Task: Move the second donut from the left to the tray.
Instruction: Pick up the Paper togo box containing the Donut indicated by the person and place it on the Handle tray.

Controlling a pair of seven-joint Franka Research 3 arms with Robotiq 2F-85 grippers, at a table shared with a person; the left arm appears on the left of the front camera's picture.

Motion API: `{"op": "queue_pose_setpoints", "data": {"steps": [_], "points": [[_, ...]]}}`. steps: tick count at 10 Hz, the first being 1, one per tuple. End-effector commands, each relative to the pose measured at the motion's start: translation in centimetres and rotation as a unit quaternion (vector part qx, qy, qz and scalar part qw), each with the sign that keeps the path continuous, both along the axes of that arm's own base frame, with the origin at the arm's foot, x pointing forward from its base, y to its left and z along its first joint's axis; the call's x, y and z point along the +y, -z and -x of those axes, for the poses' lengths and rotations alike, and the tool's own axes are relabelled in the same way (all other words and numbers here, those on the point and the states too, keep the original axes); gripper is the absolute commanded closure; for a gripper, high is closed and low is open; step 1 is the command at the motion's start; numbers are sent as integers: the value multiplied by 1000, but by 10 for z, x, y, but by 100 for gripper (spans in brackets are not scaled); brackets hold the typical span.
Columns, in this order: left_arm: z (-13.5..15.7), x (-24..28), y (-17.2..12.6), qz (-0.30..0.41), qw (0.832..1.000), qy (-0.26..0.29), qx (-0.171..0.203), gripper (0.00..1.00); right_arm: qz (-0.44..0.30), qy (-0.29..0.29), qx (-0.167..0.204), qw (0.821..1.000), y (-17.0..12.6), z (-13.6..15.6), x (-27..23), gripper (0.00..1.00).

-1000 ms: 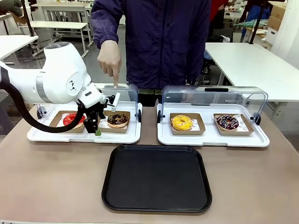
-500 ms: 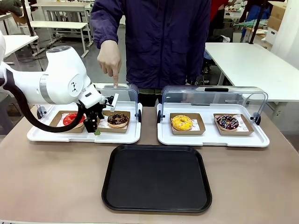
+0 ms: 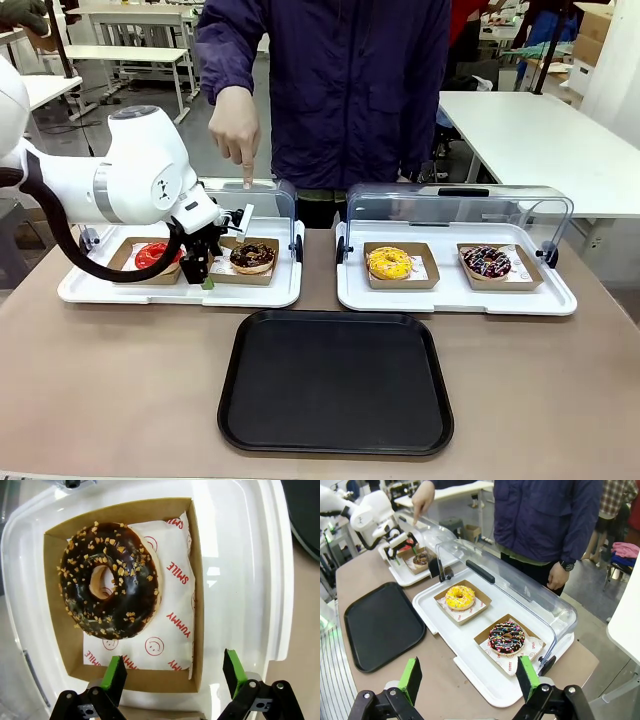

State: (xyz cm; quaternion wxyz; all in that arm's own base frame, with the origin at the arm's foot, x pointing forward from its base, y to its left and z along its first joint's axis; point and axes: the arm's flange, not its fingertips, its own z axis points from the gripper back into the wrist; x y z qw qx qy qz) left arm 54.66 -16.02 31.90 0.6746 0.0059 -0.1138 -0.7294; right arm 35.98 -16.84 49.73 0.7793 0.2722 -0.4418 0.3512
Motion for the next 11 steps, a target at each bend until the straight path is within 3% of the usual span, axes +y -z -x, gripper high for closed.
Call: {"op": "queue_pose_setpoints", "data": {"steps": [1, 2, 3, 4, 5, 8, 9, 11], "points": [[-6, -4, -2, -4, 1000, -1, 4, 0, -7, -3, -20, 1000, 0, -3, 1, 0], [-7, -4, 0, -5, 1000, 1, 8, 0, -7, -3, -20, 1000, 0, -3, 1, 0], [-7, -5, 1, -8, 1000, 4, 9, 37, -7, -3, -20, 1000, 0, -3, 1, 0], [-7, -5, 0, -6, 1000, 3, 12, 59, -7, -3, -20, 1000, 0, -3, 1, 0], [-5, -5, -2, 0, 1000, 5, 19, 96, -7, -3, -20, 1000, 0, -3, 1, 0], [-1, -6, -5, -10, 1000, 0, 27, 100, -7, -3, -20, 1000, 0, -3, 1, 0], [1, -7, -5, -13, 999, -1, 32, 95, -7, -3, -20, 1000, 0, -3, 1, 0], [3, -6, -5, -18, 999, -8, 37, 100, -7, -3, -20, 1000, 0, -3, 1, 0]]}}
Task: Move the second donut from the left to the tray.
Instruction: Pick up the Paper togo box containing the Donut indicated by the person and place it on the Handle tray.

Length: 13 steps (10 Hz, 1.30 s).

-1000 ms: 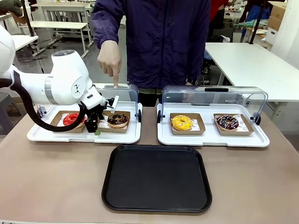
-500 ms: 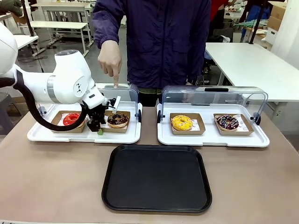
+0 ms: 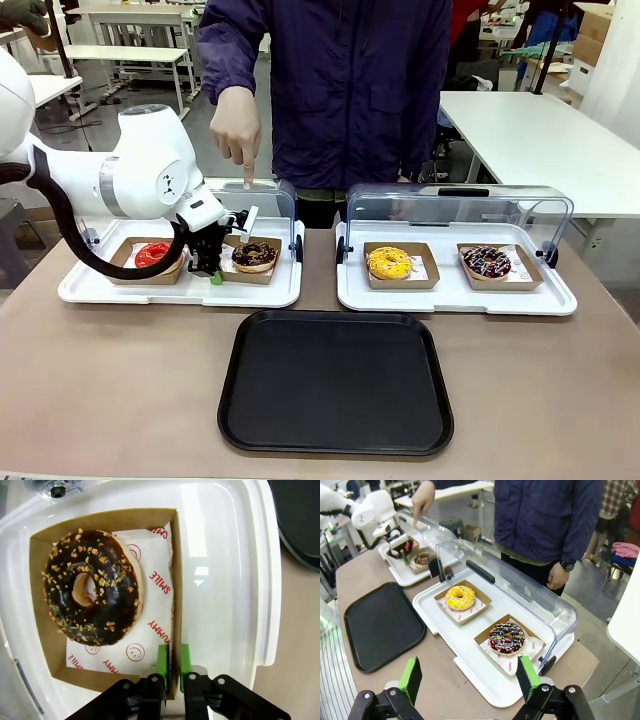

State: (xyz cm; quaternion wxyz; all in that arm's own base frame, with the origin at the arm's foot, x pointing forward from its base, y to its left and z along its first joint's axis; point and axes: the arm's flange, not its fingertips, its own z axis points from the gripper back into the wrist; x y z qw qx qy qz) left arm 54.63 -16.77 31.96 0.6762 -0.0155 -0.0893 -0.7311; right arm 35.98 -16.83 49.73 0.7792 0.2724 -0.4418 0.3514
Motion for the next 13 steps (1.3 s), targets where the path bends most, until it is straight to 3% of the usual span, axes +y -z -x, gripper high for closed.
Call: {"op": "queue_pose_setpoints", "data": {"steps": [1, 3, 4, 7, 9, 13], "points": [[3, 2, -4, -15, 1000, -11, 4, 100, -7, -3, -20, 1000, 0, -3, 0, 0], [0, 1, 3, -6, 999, -45, 17, 100, -7, -3, -20, 1000, 0, -3, 0, 0], [1, 0, -2, -1, 1000, -4, 1, 100, -7, -3, -20, 1000, 0, -3, 0, 0], [1, -2, 0, 0, 1000, -15, 4, 98, -7, -3, -20, 1000, 0, -3, 0, 0], [30, 3, -32, 11, 998, -31, -51, 98, -7, -3, -20, 1000, 0, -3, 0, 0], [81, -6, -79, 9, 995, -48, -86, 98, -7, -3, -20, 1000, 0, -3, 0, 0]]}}
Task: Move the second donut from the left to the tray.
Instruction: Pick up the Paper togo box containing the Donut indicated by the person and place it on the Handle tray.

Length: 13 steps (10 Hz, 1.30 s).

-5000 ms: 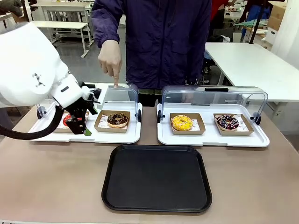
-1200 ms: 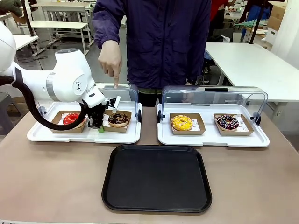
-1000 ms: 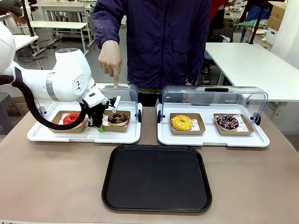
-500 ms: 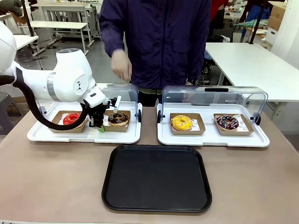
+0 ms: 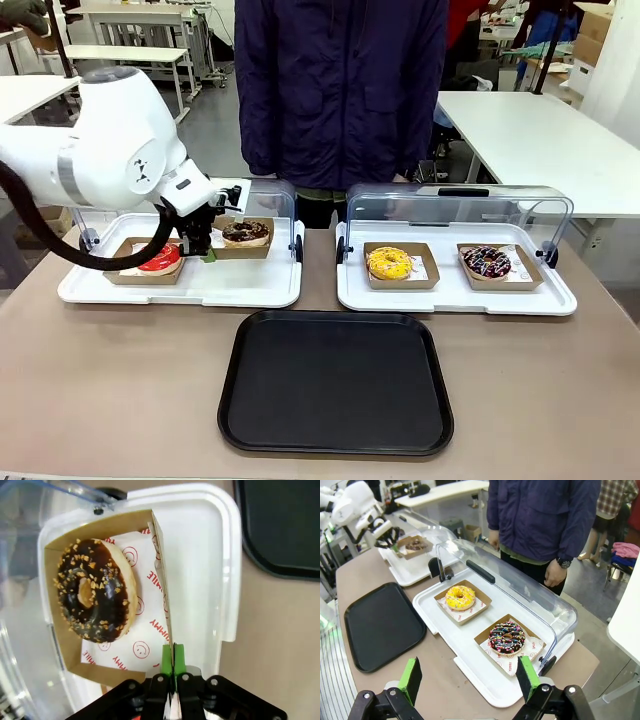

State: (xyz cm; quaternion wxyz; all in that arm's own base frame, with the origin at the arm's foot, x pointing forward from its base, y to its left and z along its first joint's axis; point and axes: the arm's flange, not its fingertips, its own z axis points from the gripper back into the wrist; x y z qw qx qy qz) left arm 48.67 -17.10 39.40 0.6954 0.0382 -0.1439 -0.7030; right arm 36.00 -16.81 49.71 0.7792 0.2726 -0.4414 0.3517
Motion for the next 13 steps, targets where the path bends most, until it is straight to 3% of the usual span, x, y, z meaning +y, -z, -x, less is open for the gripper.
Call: {"op": "queue_pose_setpoints", "data": {"steps": [1, 4, 7, 9, 13], "points": [[40, -10, -13, 10, 1000, -11, -12, 98, -7, -3, -20, 1000, 0, -3, 0, 0], [105, -33, -31, 30, 999, -19, -26, 98, -7, -3, -20, 1000, 0, -3, 0, 0], [148, -50, -24, 56, 998, -29, -2, 98, -7, -3, -20, 1000, 0, -3, 0, 0], [171, -75, -13, 59, 998, -19, -1, 98, -7, -3, -20, 1000, 0, -3, 0, 0], [189, -116, 19, 52, 999, 9, 6, 98, -7, -3, -20, 1000, 0, -3, 0, 0]]}}
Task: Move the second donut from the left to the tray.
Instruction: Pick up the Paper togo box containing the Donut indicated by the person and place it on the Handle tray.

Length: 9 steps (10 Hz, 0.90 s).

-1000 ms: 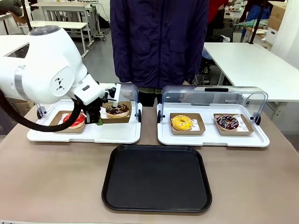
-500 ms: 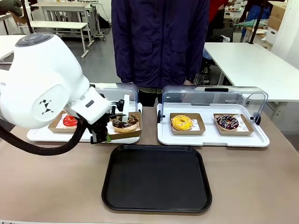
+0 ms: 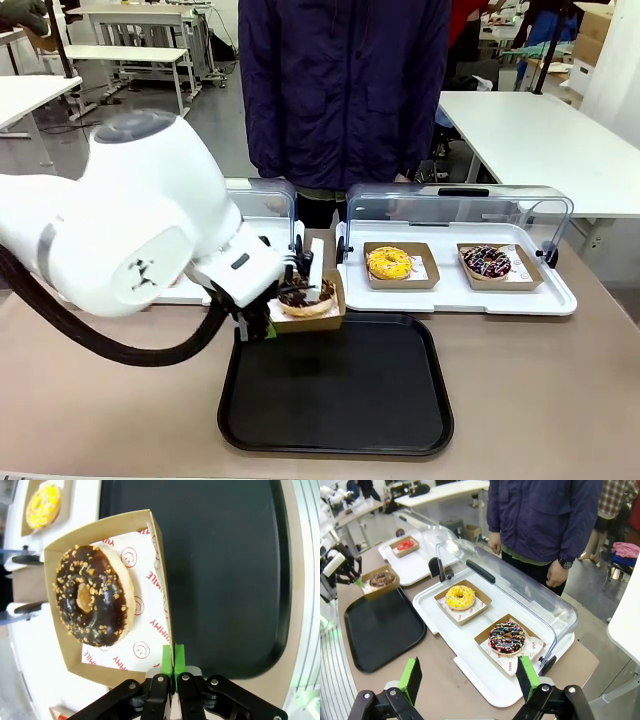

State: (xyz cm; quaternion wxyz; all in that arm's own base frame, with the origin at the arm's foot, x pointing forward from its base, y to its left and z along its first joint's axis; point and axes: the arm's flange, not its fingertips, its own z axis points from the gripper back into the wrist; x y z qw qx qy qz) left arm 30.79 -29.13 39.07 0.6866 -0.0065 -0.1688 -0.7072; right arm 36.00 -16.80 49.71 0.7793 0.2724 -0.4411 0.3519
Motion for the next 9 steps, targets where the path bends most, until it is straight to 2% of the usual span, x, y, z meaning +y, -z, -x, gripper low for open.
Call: {"op": "queue_pose_setpoints", "data": {"steps": [1, 3, 6, 9], "points": [[16, -2, 22, 7, 1000, -3, -8, 98, -7, -2, -21, 1000, 0, -3, 0, 0], [28, -18, 40, -2, 1000, 6, 7, 98, -7, -2, -21, 1000, 0, -3, 0, 0], [40, -30, 58, -25, 1000, -6, 0, 98, -7, -2, -21, 1000, 0, -3, 0, 0], [47, -38, 76, -33, 999, 1, 13, 98, -7, -2, -21, 1000, 0, -3, 0, 0]]}}
